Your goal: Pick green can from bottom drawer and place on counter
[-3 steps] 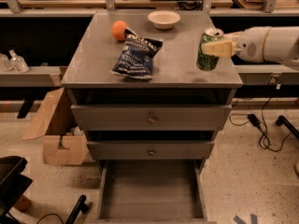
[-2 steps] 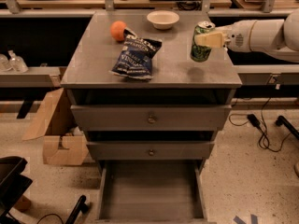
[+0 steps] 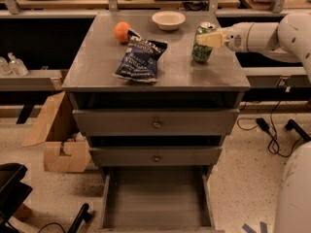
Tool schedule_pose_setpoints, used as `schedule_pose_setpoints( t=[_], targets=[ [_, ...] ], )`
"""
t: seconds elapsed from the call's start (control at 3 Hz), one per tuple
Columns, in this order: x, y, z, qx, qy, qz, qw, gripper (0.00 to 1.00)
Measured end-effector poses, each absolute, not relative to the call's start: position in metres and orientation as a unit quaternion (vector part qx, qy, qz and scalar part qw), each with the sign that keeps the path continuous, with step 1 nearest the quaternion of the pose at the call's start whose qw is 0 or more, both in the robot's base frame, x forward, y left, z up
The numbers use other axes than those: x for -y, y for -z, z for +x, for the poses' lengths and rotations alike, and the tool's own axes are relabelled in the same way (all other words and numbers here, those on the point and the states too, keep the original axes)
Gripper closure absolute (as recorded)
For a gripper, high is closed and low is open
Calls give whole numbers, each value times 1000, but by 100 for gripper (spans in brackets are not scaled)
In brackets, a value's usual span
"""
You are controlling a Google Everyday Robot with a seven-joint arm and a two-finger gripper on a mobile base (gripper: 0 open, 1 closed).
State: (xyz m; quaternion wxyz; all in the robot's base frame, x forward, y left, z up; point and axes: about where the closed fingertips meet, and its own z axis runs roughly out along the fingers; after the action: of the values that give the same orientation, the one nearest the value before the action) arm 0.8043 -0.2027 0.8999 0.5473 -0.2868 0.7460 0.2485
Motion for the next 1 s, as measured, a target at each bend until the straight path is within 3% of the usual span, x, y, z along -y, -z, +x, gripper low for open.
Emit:
schedule_pose_setpoints(
  t=[0.33, 1.0],
  targets=[
    [200, -897, 808, -745, -251, -287, 548, 85],
    [194, -894, 810, -744, -255, -289, 545, 39]
  ],
)
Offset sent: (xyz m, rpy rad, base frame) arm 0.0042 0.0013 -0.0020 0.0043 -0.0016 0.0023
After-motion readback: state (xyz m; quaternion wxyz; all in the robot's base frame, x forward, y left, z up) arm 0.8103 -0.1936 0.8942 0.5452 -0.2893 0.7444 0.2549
